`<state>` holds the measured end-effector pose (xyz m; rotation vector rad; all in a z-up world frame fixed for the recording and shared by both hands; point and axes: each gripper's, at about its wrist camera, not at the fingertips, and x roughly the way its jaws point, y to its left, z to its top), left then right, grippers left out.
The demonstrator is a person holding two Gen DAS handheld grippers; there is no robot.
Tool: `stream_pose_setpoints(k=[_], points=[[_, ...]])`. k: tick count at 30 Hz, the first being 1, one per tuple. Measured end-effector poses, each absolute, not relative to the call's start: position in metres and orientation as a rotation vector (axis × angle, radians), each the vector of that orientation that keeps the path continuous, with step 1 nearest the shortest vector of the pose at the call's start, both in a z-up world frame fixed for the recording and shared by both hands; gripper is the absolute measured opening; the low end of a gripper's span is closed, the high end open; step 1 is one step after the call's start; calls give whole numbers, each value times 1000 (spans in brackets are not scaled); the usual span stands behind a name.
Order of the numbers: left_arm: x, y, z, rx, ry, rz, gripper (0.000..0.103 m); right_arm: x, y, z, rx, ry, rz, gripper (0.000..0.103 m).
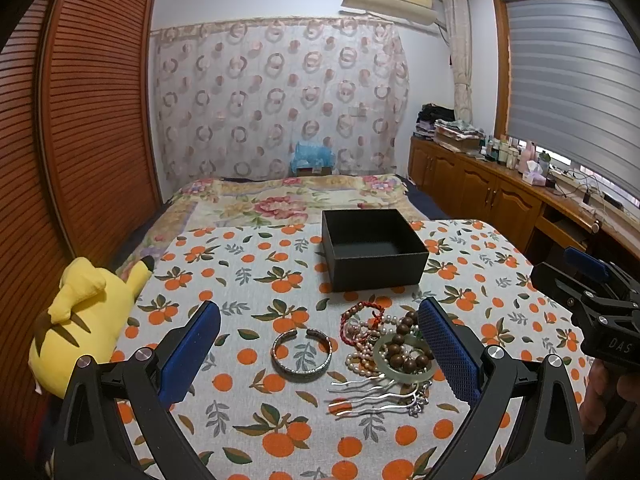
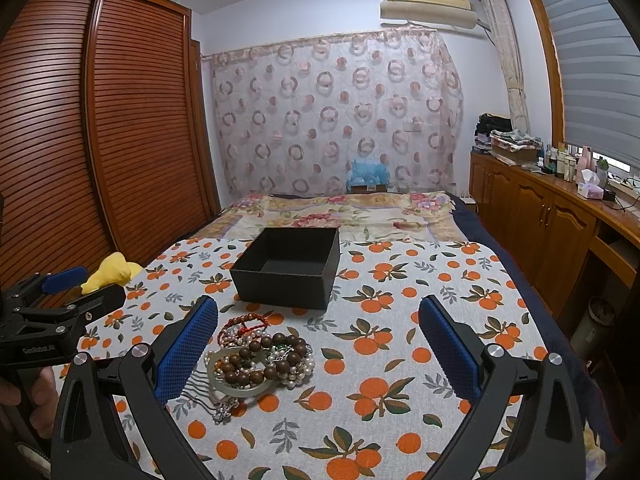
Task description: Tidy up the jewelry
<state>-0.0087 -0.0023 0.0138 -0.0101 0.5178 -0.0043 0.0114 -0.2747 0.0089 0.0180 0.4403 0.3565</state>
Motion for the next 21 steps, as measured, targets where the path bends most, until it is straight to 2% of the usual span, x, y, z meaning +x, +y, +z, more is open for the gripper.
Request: stream_pose_setpoints(k=[21], points=[[-9,-2,11,-14,520,-4,96,13,-271,7,22,440,368,101]])
